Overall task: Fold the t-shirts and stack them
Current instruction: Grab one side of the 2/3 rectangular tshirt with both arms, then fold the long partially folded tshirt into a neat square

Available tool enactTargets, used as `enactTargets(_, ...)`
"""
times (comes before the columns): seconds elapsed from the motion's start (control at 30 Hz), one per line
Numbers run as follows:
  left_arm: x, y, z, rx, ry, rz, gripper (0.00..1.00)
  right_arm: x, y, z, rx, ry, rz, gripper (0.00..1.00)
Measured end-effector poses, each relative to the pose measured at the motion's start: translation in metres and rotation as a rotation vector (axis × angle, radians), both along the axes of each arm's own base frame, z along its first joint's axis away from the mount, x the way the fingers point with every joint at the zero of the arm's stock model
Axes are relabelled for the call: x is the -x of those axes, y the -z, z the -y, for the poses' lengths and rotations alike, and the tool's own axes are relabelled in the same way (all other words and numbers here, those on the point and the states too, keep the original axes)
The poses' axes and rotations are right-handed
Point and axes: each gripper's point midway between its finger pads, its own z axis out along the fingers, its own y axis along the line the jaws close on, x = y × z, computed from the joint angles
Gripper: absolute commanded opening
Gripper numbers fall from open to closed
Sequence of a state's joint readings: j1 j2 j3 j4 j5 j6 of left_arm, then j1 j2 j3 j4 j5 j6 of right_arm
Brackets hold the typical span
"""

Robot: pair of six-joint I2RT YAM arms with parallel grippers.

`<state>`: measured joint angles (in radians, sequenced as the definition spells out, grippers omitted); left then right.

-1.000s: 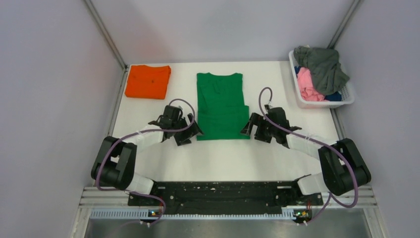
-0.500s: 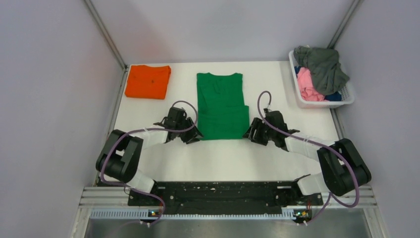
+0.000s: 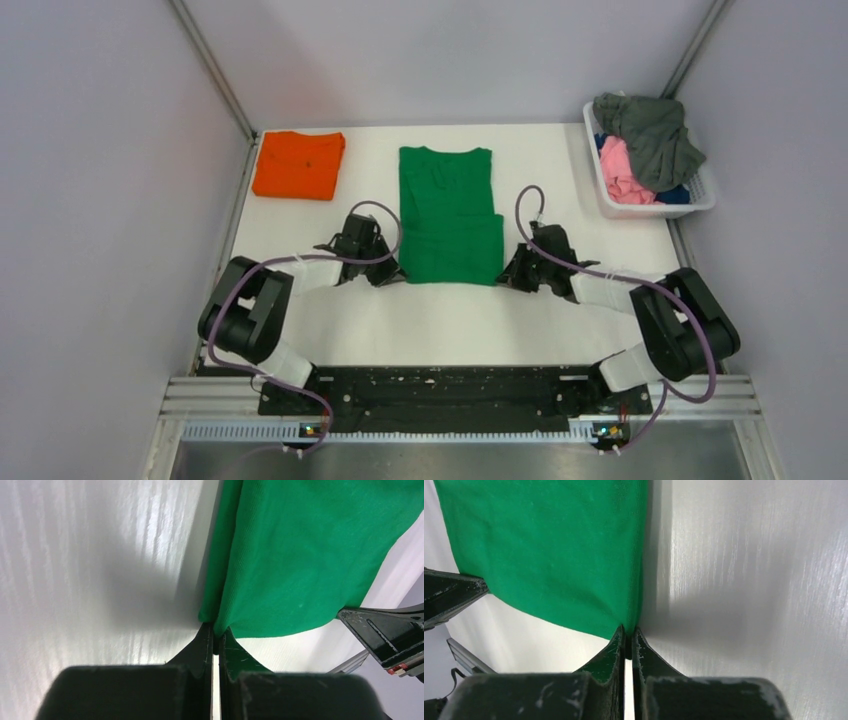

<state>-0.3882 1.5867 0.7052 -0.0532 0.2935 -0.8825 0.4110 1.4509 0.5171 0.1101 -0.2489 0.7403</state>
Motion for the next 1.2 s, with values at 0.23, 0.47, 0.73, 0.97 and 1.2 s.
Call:
enactTargets(0.23, 0.039, -0.004, -0.013, -0.040, 0.021, 0.009, 0.00, 0.025, -0.017, -0.004, -0.017, -0.061, -0.004, 0.00)
enactTargets(0.47, 0.087, -0.054, -0.007, 0.004, 0.081, 0.128, 0.00, 0.068, -0.062, -0.003, -0.101, -0.133, 0.060, 0.00)
enactTargets(0.73, 0.100, -0.117, -0.015, 0.093, 0.062, 0.294, 0.00, 0.080, -0.135, -0.014, -0.229, -0.222, 0.196, 0.00)
enactTargets(0.97, 0.091, -0.124, -0.026, 0.044, -0.004, 0.318, 0.00, 0.062, -0.168, -0.032, -0.297, -0.272, 0.251, 0.00)
enactTargets(1.2, 0.052, -0.148, -0.039, -0.041, -0.097, 0.377, 0.00, 0.033, -0.161, -0.030, -0.359, -0.236, 0.203, 0.00)
